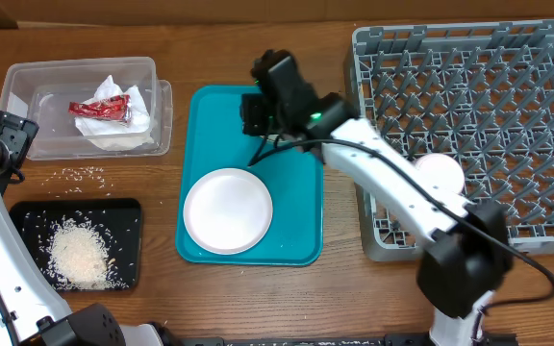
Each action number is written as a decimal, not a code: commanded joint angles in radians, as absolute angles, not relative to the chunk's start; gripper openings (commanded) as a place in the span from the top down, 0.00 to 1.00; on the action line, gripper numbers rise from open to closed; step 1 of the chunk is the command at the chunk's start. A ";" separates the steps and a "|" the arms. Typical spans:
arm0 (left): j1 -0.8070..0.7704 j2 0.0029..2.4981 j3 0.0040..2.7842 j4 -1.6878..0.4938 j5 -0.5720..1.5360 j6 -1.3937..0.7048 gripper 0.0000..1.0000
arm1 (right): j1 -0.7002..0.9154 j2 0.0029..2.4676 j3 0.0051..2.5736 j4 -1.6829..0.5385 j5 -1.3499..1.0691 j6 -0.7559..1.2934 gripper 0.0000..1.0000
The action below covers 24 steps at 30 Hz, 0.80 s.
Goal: Sort waste into correct bins and load items into the dishwasher
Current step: 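Grasp the white cup inside the small bowl with the right gripper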
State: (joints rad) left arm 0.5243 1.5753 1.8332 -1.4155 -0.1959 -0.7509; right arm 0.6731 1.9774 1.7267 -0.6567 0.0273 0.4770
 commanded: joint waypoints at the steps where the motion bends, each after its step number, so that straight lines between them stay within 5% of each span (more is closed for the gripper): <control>1: 0.530 1.582 1.829 -1.417 -0.210 -0.737 0.00 | 0.673 2.051 1.727 -0.634 0.101 0.464 0.44; 10: 0.530 1.582 1.829 -1.417 -0.210 -0.736 0.00 | 0.673 2.120 1.727 -0.614 0.118 0.384 0.47; 16: 0.530 1.582 1.829 -1.417 -0.210 -0.736 0.00 | 0.673 2.120 1.727 -0.614 0.124 0.385 0.64; 24: 0.530 1.582 1.829 -1.417 -0.210 -0.736 0.00 | 0.673 2.140 1.727 -0.638 0.136 0.385 0.66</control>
